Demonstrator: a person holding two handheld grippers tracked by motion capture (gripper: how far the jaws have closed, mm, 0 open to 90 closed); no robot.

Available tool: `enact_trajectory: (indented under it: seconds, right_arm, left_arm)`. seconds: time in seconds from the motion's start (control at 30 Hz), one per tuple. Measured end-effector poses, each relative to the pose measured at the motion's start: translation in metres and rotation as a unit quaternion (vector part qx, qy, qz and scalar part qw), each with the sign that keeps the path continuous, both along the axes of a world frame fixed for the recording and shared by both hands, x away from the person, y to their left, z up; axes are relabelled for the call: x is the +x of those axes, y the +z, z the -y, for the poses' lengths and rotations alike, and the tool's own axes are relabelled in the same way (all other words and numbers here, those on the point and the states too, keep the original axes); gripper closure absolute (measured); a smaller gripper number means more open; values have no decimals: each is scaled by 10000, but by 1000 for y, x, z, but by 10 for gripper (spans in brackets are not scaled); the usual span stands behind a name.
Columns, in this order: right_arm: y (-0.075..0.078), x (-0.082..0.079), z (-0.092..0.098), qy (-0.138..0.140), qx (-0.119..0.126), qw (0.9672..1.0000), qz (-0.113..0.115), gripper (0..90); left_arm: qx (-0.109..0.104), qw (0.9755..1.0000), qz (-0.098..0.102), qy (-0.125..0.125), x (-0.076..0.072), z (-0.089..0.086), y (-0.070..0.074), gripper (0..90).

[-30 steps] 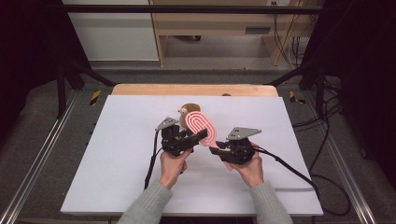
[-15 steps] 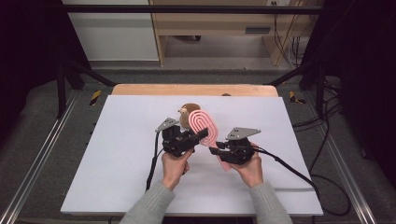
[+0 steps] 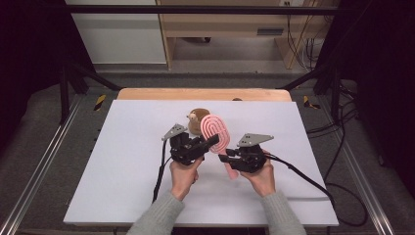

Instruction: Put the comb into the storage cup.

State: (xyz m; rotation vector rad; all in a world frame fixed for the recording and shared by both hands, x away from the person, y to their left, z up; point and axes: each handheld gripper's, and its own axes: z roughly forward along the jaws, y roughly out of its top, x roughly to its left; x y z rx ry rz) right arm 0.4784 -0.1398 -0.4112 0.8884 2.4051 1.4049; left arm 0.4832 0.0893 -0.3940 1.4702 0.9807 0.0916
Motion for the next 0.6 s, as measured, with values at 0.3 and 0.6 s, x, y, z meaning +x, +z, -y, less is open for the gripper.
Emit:
enact_trajectory:
  seconds: [0.3,0.6]
  right_arm:
    - [1,0,0,87,93,9999,-23,702]
    - [1,0,1,112,133,9998,-33,668]
  left_arm:
    - [-19,9998,152,-106,-2,-2,2,629]
    - [-59,9997,189,-160,-1,-2,4,631]
